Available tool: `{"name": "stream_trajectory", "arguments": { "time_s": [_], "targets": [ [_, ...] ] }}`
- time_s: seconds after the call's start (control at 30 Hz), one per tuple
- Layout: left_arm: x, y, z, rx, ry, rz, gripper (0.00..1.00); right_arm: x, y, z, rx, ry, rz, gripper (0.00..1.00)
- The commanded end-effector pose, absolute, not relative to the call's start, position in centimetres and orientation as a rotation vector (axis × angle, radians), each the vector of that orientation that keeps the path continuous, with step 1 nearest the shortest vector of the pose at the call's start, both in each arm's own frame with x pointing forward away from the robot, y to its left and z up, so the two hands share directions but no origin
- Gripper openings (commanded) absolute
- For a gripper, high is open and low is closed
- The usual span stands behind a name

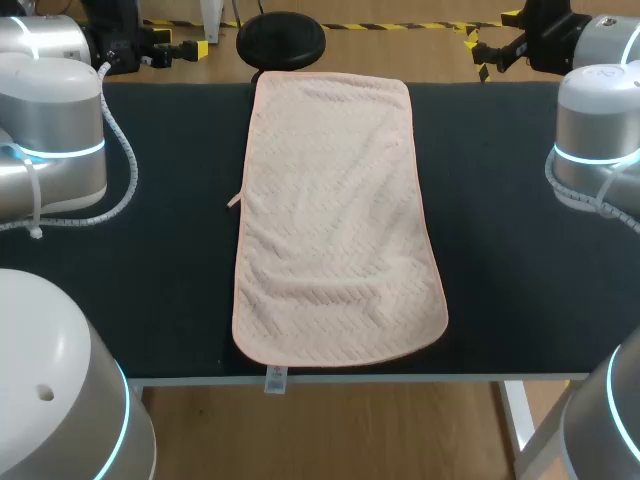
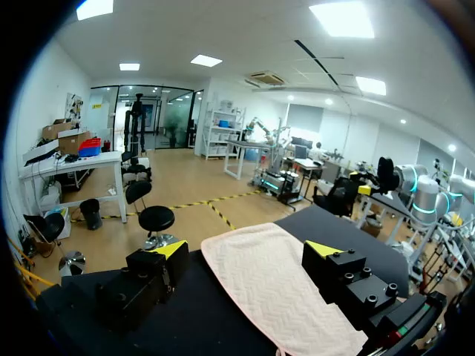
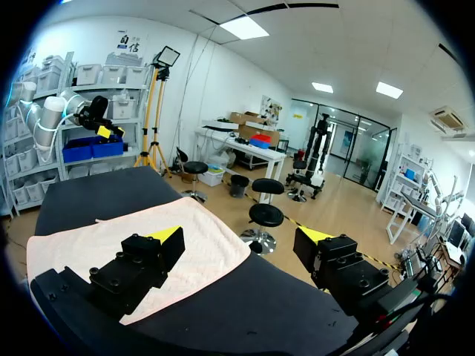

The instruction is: Fold the towel

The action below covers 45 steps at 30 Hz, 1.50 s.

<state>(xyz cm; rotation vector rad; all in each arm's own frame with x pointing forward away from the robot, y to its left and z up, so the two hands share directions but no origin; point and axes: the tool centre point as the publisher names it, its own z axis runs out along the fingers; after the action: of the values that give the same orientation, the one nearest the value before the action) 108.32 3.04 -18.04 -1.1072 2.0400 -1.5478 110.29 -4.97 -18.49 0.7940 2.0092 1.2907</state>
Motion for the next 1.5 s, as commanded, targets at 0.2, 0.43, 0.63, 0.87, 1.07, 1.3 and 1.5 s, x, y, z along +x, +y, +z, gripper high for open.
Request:
{"name": "stream_trajectory", "arguments": {
  "time_s": [0.2, 0.43, 0.63, 0.87, 1.07, 1.3, 1.5],
  "targets": [
    [108.3, 3.0, -18.1, -1.107, 2.035, -1.548, 1.0, 110.4, -5.0, -18.5, 0.793, 2.012, 1.291, 1.0],
    [108.3, 3.0, -18.1, -1.107, 2.035, -1.548, 1.0, 110.4, -5.0, -18.5, 0.793, 2.012, 1.291, 1.0],
    [108.3, 3.0, -18.1, -1.107, 2.035, -1.548, 1.0, 110.4, -5.0, -18.5, 0.793, 2.012, 1.291, 1.0],
    [109.1, 0.2, -20.2, -0.792, 2.521, -1.22, 1.0, 109.9, -3.0, -19.8, 0.308, 2.329, 0.782, 1.0],
    [107.5, -1.4, -22.0, -0.413, 2.81, -0.893, 1.0, 107.4, -2.0, -21.3, -0.126, 2.544, 0.492, 1.0],
    [105.8, -2.2, -24.3, -0.207, 2.993, -0.69, 1.0, 105.4, -1.8, -23.8, -0.346, 2.678, 0.364, 1.0],
    [105.5, -2.3, -26.1, -0.304, 3.026, -0.798, 1.0, 105.0, -1.4, -24.8, -0.322, 2.609, 0.349, 1.0]
  ]
}}
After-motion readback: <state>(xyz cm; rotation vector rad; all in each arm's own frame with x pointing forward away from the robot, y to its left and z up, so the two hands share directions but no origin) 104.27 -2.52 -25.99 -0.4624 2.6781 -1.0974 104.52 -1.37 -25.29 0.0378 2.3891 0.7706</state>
